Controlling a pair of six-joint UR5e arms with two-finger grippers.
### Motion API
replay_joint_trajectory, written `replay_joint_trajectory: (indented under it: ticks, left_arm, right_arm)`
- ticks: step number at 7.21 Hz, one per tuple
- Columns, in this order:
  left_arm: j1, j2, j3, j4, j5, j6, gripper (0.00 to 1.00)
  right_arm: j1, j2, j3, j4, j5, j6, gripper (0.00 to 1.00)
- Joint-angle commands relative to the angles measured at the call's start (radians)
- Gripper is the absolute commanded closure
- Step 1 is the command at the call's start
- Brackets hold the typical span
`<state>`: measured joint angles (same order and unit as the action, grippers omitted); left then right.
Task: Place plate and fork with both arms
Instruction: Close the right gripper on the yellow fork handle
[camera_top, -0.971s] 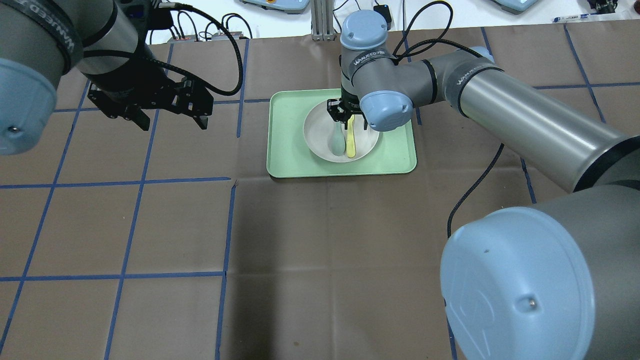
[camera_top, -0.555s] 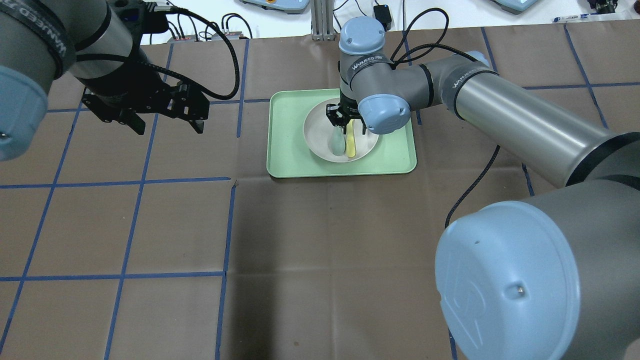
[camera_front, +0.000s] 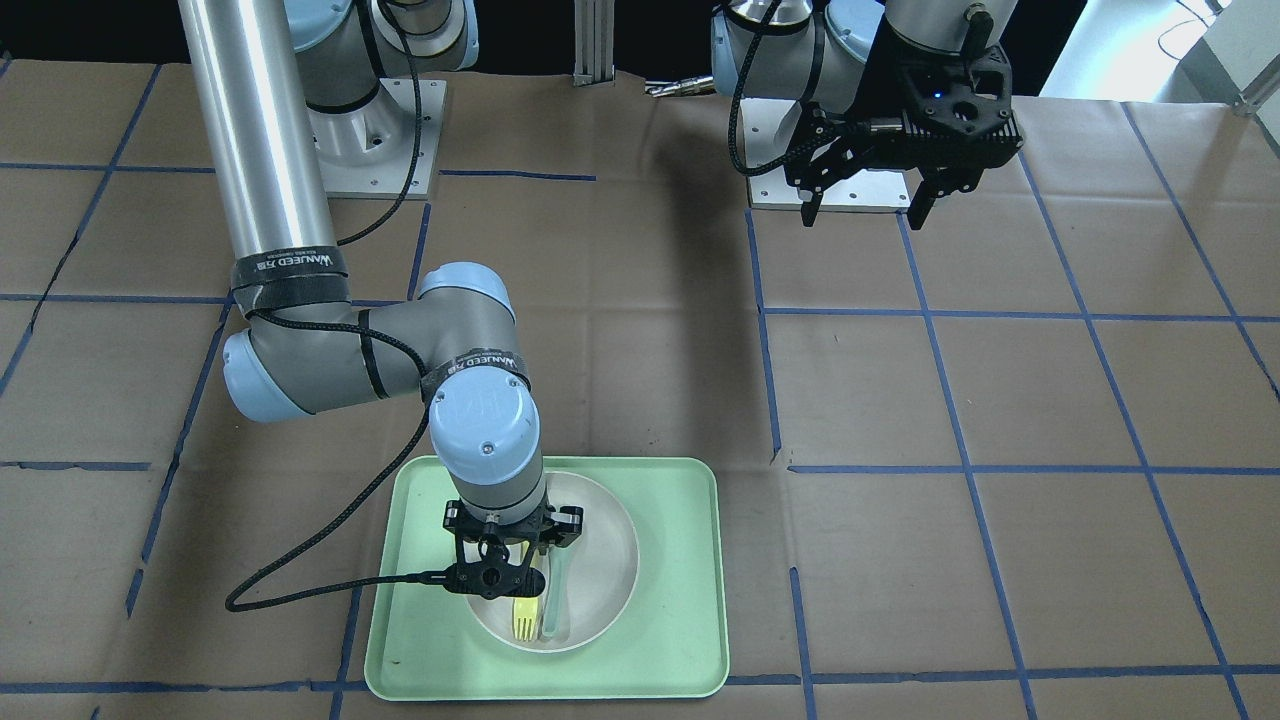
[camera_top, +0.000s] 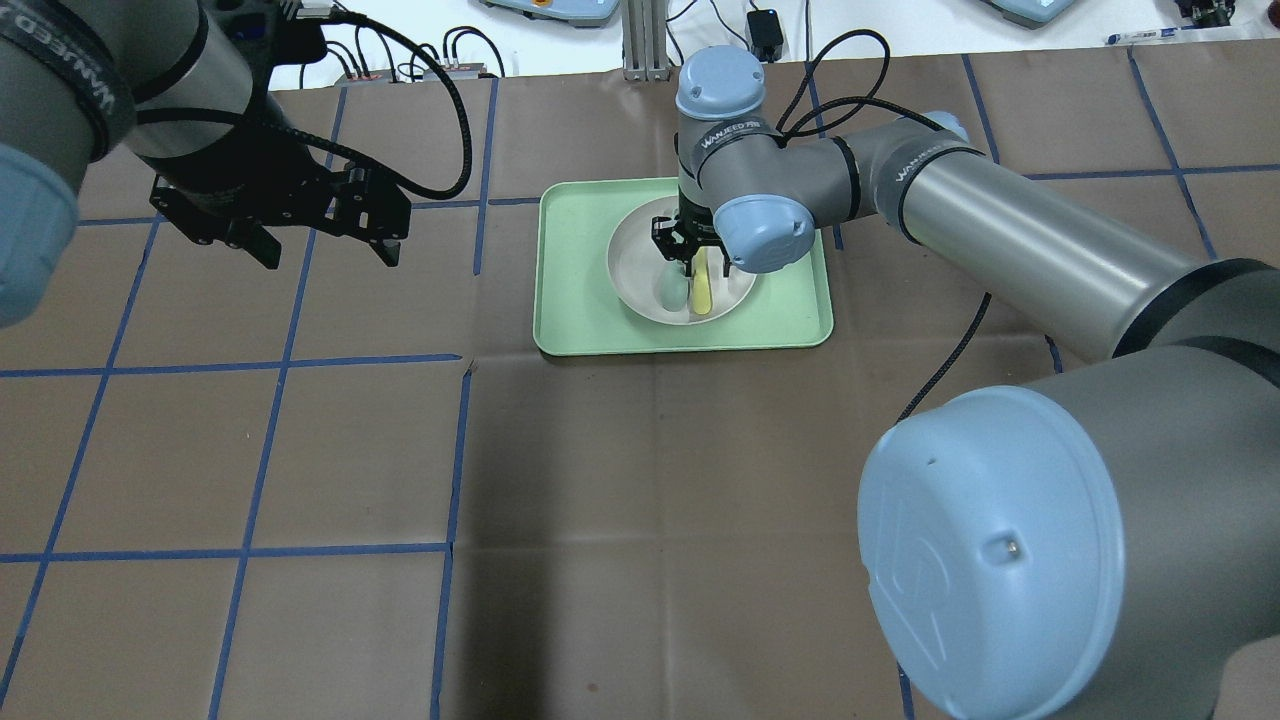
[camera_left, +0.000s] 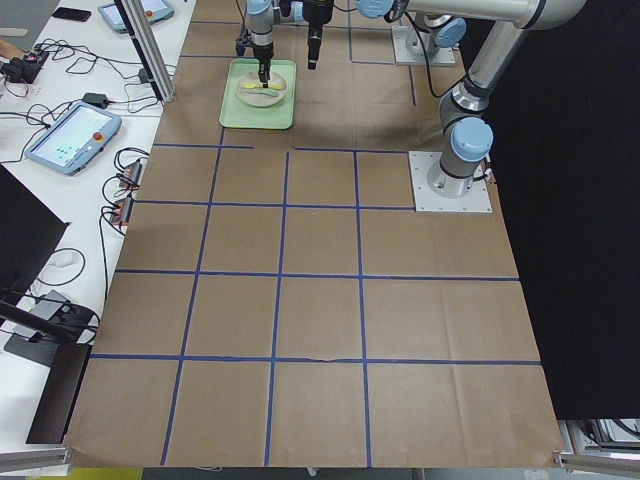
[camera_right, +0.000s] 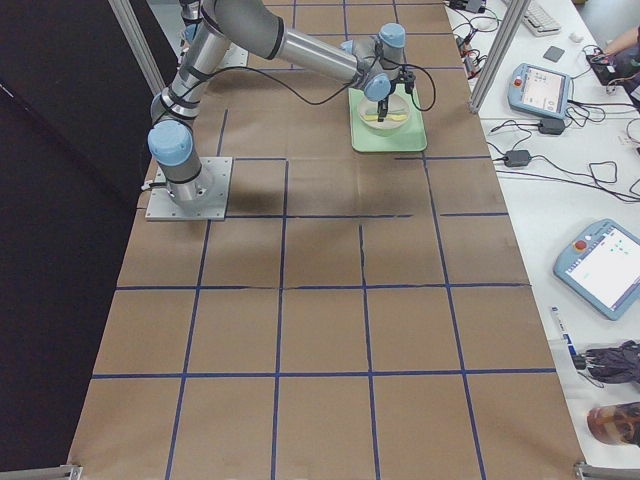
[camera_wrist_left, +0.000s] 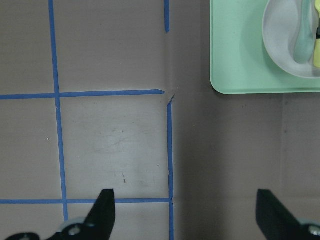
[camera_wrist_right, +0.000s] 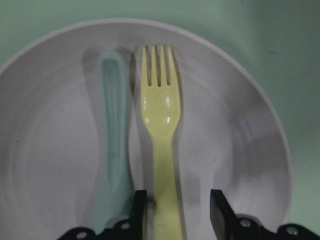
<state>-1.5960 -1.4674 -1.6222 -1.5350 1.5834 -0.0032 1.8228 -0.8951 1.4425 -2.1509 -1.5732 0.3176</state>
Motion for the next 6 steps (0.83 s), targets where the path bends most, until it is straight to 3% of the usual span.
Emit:
replay_joint_trajectory:
  ticks: [1, 3, 6]
  left_arm:
    - [-0.001, 0.002, -0.007, -0.007, 0.000, 0.000, 0.00]
    - [-0.001, 0.007, -0.015, -0.004, 0.003, 0.000, 0.00]
    - [0.001, 0.012, -0.013, -0.004, 0.003, 0.000, 0.00]
  right_arm:
    - [0.001, 0.005, -0.002, 0.000, 0.001, 0.000, 0.47]
    - [0.001, 0.007, -0.004, 0.000, 0.001, 0.000, 0.47]
    - [0.001, 0.007, -0.004, 0.000, 0.001, 0.000, 0.73]
